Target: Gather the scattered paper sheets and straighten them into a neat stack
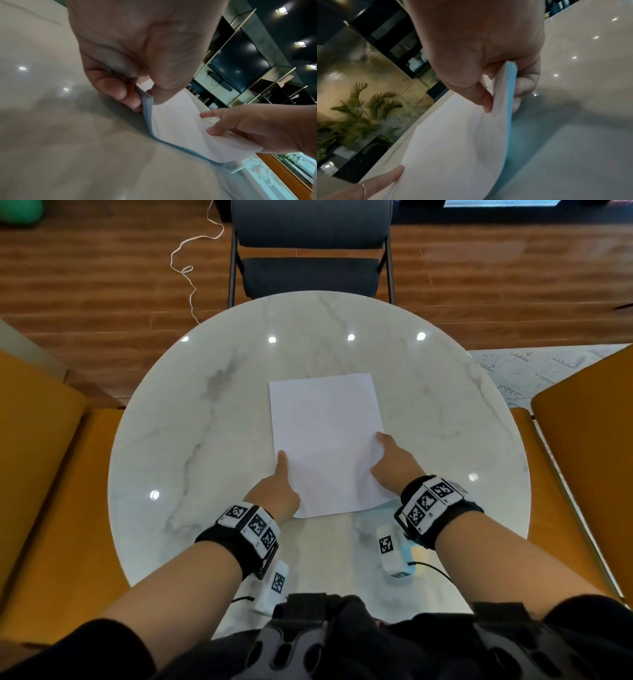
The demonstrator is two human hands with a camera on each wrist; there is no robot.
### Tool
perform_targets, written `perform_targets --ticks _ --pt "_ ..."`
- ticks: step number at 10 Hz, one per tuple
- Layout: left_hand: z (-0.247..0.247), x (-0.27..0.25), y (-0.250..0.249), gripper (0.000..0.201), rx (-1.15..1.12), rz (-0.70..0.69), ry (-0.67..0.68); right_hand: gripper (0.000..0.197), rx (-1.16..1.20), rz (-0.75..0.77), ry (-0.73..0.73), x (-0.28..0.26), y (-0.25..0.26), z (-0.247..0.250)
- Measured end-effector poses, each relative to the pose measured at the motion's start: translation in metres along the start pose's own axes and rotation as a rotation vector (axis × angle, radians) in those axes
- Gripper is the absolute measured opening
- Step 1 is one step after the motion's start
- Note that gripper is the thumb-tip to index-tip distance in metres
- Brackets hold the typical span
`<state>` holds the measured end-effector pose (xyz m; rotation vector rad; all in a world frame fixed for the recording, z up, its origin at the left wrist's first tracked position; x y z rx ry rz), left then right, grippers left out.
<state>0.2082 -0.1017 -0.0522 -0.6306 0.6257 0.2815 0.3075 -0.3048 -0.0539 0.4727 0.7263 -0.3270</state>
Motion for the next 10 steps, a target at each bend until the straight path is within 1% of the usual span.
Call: perform_targets --ticks 1,2,3,4,5,6,7,8,9,10 --pt "0.004 0.003 -0.002 0.08 0.157 -0.006 0.03 0.069 -0.183 -0.008 -0.037 -0.004 0.003 0.002" --pt "0.018 0.009 -0.007 0.074 0.551 -0.045 -0.016 0.06 -0.639 0.074 -0.281 -0.007 0.013 0.006" --pt "0.013 0.019 -0.022 0.087 0.726 -0.271 0.023 0.072 -0.787 0.384 -0.294 -0.004 0.025 -0.007" --pt "-0.003 0.027 -0.031 0.086 0.704 -0.433 0.186 0.076 -0.771 0.574 -0.13 -0.002 0.028 -0.02" --pt "-0.007 0.031 -0.029 0.082 0.577 -0.397 0.234 0.076 -0.711 0.544 -0.048 0.002 0.027 -0.023" --pt "-0.011 0.032 -0.03 0.091 0.593 -0.414 0.193 0.091 -0.732 0.541 -0.076 0.004 0.027 -0.027" --pt "-0.015 0.033 -0.031 0.096 0.607 -0.4 0.161 0.095 -0.714 0.533 -0.095 0.004 0.025 -0.032" --pt "-0.015 0.032 -0.029 0.095 0.578 -0.42 0.13 0.093 -0.704 0.516 -0.074 0.002 0.024 -0.033" --pt "-0.011 0.021 -0.02 0.091 0.503 -0.459 0.042 0.085 -0.605 0.524 -0.105 -0.004 0.019 -0.029" --pt "-0.01 -0.004 -0.002 0.084 0.394 -0.494 -0.047 0.073 -0.51 0.519 -0.13 -0.02 -0.004 -0.023"
Point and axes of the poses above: each hand's wrist, its own x-axis towards the middle knuckle, its own z-axis out of the back of the hand, y = z × x, the point moved 4 cm from there along x, towards the middle knuckle, and after that the axes turned 13 degrees about -z, right-handed, at the moved point
